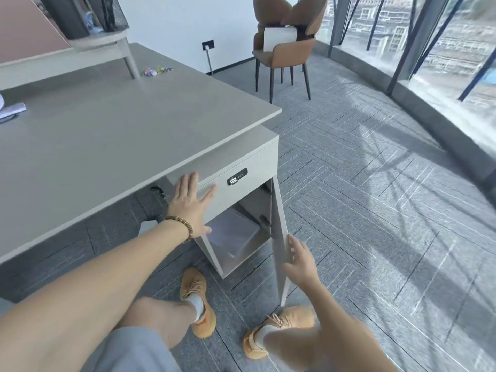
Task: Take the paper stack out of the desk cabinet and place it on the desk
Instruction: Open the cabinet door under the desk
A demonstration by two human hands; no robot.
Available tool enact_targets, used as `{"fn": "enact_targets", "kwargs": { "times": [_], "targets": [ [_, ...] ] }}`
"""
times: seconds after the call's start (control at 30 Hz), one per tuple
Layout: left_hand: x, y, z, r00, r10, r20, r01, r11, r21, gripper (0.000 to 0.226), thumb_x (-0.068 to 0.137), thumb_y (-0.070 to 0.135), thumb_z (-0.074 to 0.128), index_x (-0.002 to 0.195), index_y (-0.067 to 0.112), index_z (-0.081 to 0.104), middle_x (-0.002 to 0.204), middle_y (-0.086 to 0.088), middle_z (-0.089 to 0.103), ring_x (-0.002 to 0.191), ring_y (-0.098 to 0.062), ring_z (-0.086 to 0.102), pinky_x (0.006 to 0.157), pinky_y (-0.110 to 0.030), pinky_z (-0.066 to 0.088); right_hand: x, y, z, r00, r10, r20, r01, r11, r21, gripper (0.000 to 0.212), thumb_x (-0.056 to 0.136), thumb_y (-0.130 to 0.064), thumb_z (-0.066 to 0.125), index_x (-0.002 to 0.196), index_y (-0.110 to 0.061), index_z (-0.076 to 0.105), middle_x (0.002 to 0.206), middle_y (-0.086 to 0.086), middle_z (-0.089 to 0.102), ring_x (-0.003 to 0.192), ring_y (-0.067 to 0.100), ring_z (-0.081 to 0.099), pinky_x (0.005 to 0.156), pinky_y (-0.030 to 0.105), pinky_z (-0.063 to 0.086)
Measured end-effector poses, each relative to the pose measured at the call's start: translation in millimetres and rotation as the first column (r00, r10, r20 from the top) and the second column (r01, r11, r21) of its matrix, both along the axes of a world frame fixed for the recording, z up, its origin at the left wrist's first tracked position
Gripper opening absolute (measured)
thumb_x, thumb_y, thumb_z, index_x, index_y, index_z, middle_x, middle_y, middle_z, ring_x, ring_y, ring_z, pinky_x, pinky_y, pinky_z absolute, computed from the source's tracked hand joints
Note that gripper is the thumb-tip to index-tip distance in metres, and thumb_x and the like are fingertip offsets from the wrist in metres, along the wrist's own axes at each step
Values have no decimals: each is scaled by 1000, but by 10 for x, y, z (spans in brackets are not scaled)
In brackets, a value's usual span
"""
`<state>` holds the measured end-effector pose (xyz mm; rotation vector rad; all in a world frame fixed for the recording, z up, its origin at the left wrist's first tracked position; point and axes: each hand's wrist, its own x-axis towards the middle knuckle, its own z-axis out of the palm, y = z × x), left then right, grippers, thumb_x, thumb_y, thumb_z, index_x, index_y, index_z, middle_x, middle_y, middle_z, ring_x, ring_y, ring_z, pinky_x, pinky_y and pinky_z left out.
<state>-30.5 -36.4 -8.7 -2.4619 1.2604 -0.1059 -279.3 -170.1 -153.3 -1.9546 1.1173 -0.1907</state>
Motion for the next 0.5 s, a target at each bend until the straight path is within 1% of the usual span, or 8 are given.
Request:
{"fn": "enact_targets", "kwargs": {
  "times": [0.07,0.13,0.2,0.23,0.3,0.37,0.43,0.5],
  "targets": [
    [3,-3,-28,1000,-1,11,1,1000,-21,121,67,70,67,154,35,-10,160,-27,-20,149,-46,-13,123,-52,0,-104,-146,-3,999,-32,-16,32,999,1,78,74,-5,60,149,-20,43,135,3,59,117,25,63,94,47,56],
    [5,-9,-56,1000,1,26,0,999,-36,121,67,71,67,155,33,-9,160,-27,-18,149,-46,-11,122,-52,-1,-191,-287,41,994,-67,-83,65,998,-26,64,71,-3,54,133,-17,55,124,5,65,111,29,65,89,49,57],
    [5,-20,-83,999,6,34,-4,999,-51,121,68,69,67,156,30,-7,161,-28,-15,149,-46,-9,122,-51,0,-224,-427,109,973,-55,-223,33,995,-98,39,74,-4,50,112,-13,54,105,9,64,99,36,63,75,45,54],
    [3,-27,-90,999,7,34,-5,998,-58,121,68,69,67,156,29,-7,161,-29,-14,149,-46,-7,122,-51,0,-211,-485,140,957,-49,-284,16,993,-115,35,79,-6,51,113,-12,51,106,9,60,100,37,62,74,42,50],
    [-2,-39,-106,999,8,32,-6,997,-76,120,68,68,67,156,29,-5,161,-29,-12,149,-47,-6,122,-52,1,-145,-563,188,932,-48,-360,-4,990,-142,37,86,-14,53,123,-12,48,121,12,57,113,37,58,85,44,47],
    [-11,-41,-123,999,13,32,-10,996,-90,120,69,68,66,156,28,-6,161,-29,-11,149,-47,-5,123,-52,2,-76,-621,196,920,-57,-387,-14,983,-181,43,90,-26,56,129,-10,45,130,14,56,121,37,55,97,47,45],
    [-15,-38,-145,999,18,36,-14,994,-105,116,70,68,64,156,27,-3,161,-29,-9,149,-47,-4,123,-53,3,-24,-667,184,914,-62,-400,-27,977,-212,60,90,-41,58,138,-10,38,135,16,54,127,36,53,103,48,42],
    [-16,-35,-166,999,18,36,-13,989,-144,106,73,62,61,157,26,7,161,-29,-4,149,-47,-1,122,-53,4,1,-710,150,903,-71,-423,-44,966,-256,81,89,-54,57,150,-10,27,143,17,49,134,36,47,107,49,38]
  ]
}}
